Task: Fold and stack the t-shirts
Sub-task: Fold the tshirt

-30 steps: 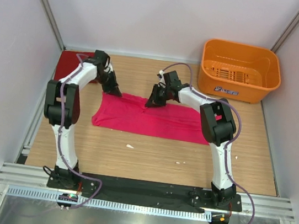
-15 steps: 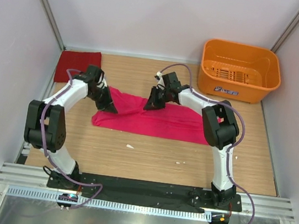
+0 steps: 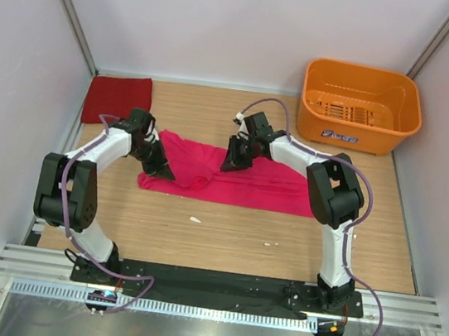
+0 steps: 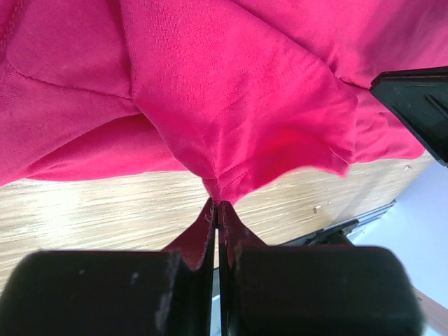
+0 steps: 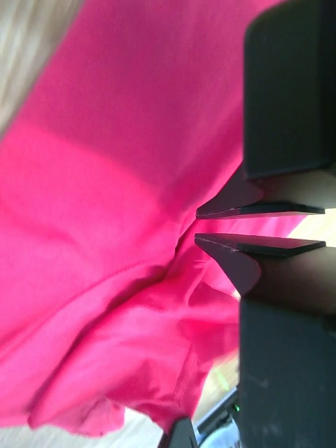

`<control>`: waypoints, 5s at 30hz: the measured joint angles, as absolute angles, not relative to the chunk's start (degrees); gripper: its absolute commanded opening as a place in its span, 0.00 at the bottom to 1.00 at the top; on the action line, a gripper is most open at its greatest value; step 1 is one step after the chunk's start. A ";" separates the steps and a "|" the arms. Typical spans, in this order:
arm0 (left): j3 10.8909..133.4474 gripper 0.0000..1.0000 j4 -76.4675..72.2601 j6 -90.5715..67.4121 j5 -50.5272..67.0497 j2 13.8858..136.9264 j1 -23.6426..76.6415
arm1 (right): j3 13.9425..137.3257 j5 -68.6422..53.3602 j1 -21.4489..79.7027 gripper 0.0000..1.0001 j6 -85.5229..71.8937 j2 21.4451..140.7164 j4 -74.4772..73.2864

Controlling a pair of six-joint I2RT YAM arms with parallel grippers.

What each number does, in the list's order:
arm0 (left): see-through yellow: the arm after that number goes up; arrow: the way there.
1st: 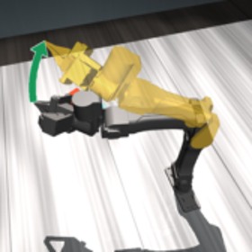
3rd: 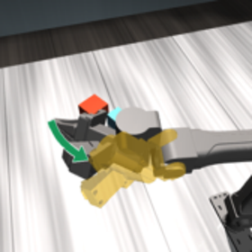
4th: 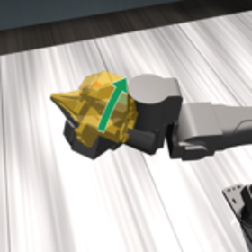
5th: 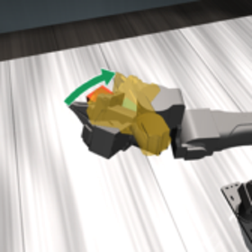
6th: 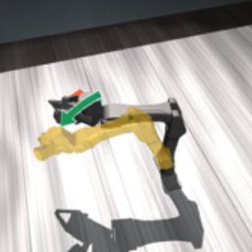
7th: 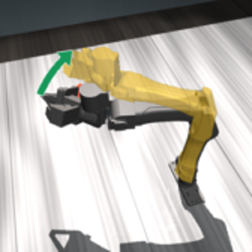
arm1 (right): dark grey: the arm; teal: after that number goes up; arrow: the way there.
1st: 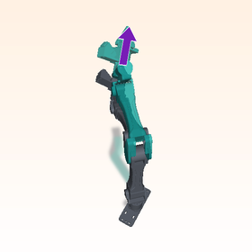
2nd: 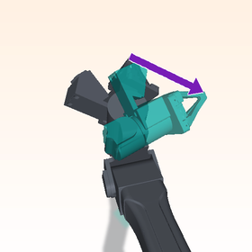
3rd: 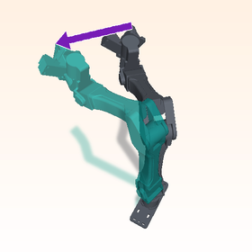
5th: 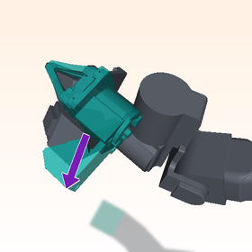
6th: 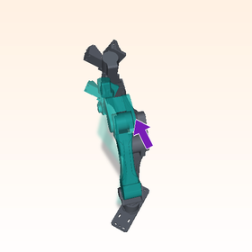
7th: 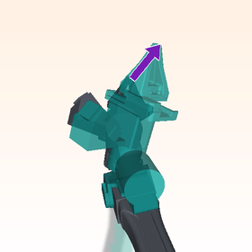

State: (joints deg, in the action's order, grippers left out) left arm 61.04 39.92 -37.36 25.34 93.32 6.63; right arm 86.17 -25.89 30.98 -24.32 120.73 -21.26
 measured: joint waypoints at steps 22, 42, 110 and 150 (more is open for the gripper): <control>57.63 0.58 42.17 -35.24 23.31 87.68 6.42 | 85.23 -32.08 30.89 0.54 -32.93 118.56 -20.71; 66.96 0.42 40.73 -33.56 23.57 100.68 2.37 | 84.93 -36.01 33.28 0.41 -37.10 121.47 -16.73; 63.22 0.18 26.35 -39.00 25.93 104.64 2.28 | 93.65 -26.63 32.01 0.34 -28.32 123.13 -28.82; 61.89 0.48 23.11 -39.68 27.49 105.58 4.71 | 95.04 -27.44 33.30 0.47 -27.09 127.07 -29.52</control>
